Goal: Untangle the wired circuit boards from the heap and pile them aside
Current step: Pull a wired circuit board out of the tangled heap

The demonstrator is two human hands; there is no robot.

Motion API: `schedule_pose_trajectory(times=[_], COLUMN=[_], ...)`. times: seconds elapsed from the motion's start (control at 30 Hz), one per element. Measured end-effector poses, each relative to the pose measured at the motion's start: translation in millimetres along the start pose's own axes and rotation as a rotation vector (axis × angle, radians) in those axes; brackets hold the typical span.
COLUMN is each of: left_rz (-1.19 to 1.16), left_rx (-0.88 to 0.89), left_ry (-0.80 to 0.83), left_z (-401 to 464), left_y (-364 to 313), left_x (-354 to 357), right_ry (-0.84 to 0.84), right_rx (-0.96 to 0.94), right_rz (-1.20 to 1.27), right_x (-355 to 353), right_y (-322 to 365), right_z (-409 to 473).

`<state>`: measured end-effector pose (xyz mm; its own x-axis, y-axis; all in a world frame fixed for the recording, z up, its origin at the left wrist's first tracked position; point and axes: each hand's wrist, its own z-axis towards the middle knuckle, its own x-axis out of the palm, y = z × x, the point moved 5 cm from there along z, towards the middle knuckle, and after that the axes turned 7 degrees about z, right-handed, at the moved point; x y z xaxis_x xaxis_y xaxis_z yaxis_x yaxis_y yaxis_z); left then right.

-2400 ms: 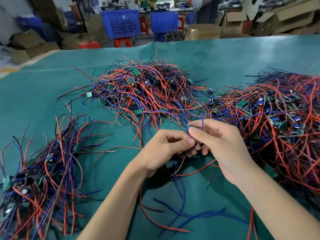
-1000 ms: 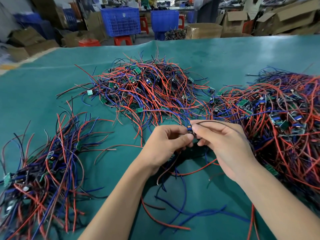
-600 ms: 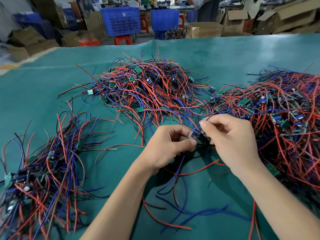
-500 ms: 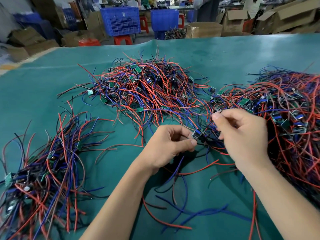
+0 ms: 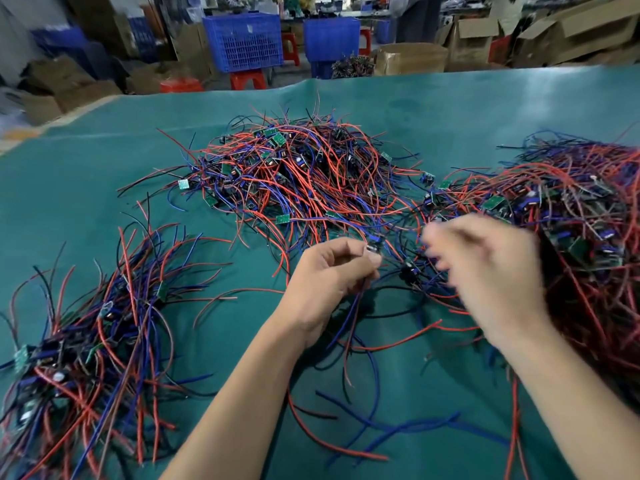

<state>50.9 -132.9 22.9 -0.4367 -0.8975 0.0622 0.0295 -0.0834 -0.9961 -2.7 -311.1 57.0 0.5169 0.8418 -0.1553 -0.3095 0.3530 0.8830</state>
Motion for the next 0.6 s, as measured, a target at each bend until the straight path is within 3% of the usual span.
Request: schedule_pose_trajectory(times=[0.07,0.17,0.3,0.47,0.6], left_rz=[0.086,0.182,0.209,0.263,0.279], left_rx=[0.030,0.030,-0.008,0.012,0.037], left_ry=[0.062,0.126,0.163,0.209,0.215], left_z=[-1.8,-4.5,-5.7,-8.4,-8.1], left_y=[-1.3,-1.3,-2.5,-7.3,-8.9], left_x=[2.5,4.3,6.2,12.0,12.8], right_ry=[0.262,0.303,0.218,-0.033,-0.214], right_rx=[0.003,0.021,-0.029,-0.106,-0.094], right_rz=[-0.096,-0.001,0.047,-0.050,0.078], right_x=[29.7,36.0,25.7,-6.8,-26.7], right_y=[-0.4,-0.1,3.6,3.3,8.0], right_z=[-16.1,-22.1,-15.7,3.8,9.6])
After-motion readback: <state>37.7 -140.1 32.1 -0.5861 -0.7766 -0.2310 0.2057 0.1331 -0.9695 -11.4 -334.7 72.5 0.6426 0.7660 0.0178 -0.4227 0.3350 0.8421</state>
